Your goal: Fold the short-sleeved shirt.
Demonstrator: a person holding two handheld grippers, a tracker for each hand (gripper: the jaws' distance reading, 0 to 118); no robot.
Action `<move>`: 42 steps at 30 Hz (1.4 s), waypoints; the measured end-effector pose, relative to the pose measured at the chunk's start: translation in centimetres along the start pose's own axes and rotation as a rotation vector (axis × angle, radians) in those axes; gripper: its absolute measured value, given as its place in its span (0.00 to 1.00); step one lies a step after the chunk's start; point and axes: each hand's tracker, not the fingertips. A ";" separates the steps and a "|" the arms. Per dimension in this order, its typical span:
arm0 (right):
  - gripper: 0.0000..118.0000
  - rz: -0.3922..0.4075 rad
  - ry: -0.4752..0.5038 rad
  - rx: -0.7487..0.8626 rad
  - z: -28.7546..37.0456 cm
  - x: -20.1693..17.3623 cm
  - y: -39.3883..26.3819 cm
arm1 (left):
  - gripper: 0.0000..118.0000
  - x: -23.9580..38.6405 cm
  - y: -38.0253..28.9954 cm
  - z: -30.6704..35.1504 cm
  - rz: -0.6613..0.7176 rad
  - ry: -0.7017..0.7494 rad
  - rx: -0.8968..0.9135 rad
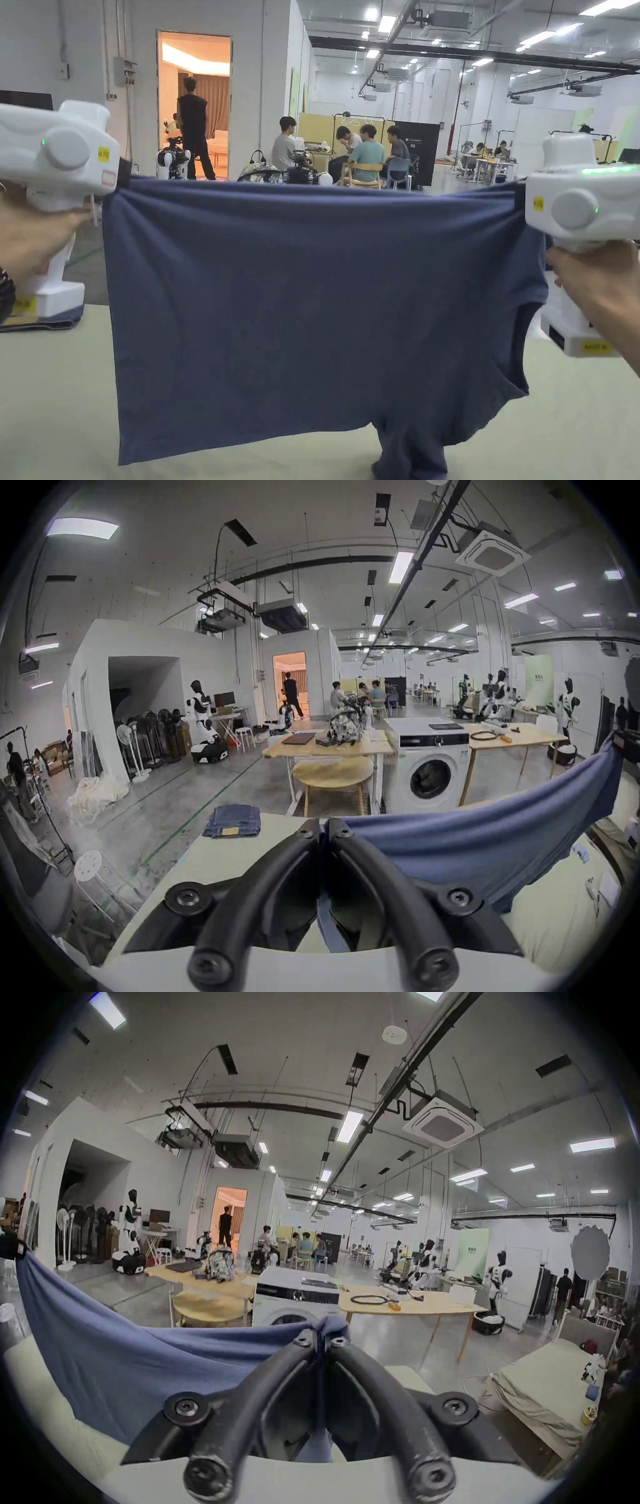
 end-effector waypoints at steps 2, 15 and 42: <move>0.01 0.018 0.001 -0.029 0.9 0.0 -2.2 | 0.00 0.2 -2.3 0.1 0.003 -0.013 -0.035; 0.01 0.051 0.020 -0.093 12.2 1.6 -10.9 | 0.00 -0.4 -13.0 8.5 0.040 -0.065 -0.066; 0.01 0.154 0.107 -0.590 33.0 2.5 -36.6 | 0.00 -2.1 -42.0 25.3 0.080 -0.124 -0.429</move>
